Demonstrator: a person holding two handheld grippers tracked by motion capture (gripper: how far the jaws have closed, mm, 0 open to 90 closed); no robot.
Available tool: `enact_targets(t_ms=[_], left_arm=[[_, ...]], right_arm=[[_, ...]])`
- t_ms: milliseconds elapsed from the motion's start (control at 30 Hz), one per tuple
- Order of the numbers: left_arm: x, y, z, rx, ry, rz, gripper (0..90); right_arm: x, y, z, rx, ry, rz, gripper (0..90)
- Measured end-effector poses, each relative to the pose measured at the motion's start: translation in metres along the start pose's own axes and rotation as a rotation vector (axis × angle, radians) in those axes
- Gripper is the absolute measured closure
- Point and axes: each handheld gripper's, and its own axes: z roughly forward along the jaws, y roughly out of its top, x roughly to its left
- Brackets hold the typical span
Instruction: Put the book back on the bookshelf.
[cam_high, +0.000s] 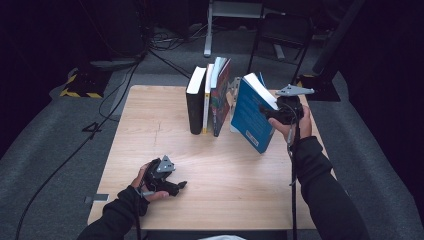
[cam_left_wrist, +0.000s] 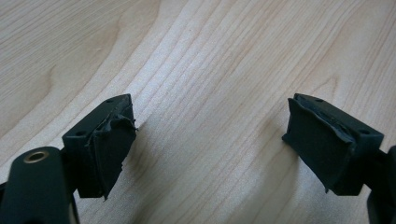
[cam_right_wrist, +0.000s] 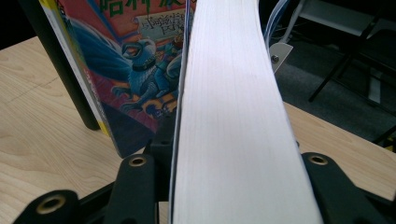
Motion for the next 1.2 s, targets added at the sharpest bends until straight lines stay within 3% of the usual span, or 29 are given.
enact_targets(t_ms=[233,400,600,1200], left_arm=[[0.000,0.000,0.000,0.000,-0.002,0.000,16.1],[0.000,0.000,0.000,0.000,-0.002,0.001,16.1],[0.000,0.000,0.000,-0.001,-0.002,0.001,16.2],[-0.001,0.000,0.000,0.001,-0.012,0.013,16.2]], right_arm=[[-0.009,0.015,0.005,0.040,0.049,0.008,56.7],[-0.010,0.019,0.008,0.053,0.061,0.013,58.6],[-0.007,0.028,0.010,0.079,0.052,-0.013,60.0],[-0.006,0.072,0.031,0.058,-0.058,0.056,60.0]])
